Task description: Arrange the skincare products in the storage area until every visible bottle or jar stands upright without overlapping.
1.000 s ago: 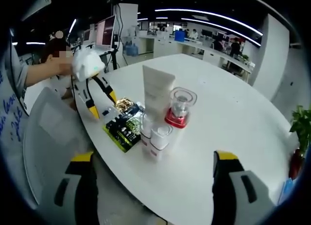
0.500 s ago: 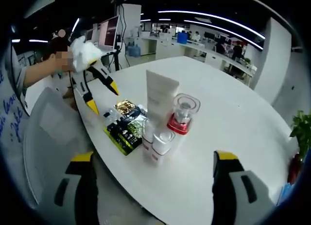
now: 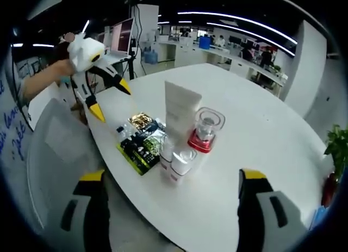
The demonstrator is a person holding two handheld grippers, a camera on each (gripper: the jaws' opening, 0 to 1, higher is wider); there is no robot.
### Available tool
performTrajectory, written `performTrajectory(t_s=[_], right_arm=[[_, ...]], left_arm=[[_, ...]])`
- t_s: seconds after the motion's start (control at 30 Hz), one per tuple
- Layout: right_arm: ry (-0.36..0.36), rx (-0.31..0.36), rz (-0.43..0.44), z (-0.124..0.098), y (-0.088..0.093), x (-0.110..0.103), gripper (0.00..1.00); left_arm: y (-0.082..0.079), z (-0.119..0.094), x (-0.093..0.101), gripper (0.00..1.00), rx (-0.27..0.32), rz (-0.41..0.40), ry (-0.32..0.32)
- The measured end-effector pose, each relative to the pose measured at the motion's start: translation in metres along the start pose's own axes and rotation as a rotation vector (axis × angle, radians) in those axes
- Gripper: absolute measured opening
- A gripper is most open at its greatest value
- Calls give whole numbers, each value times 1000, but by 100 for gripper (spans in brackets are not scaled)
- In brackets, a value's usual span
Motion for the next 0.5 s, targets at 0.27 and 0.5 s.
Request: performTrajectory(t_s=[0.27,0.5], right_arm=[[17,-1,5,-3,-1,1,100],[38,0,16,-5,0,2,100]], left_arm=[[-6,-13,-4,72,54,-34,-32],[-10,-23,1,78,111,-48,-29]])
Point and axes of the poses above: the point that each gripper's makers call its tool centre point, and the gripper's own axes: z roughly forward along the fingers, x roughly to its right, y roughly out of its underside, the point moved 4 cm from there along -z, roughly backward along the fingers, and after that the axes turned 14 degrees about -z, right-handed, at the moved point
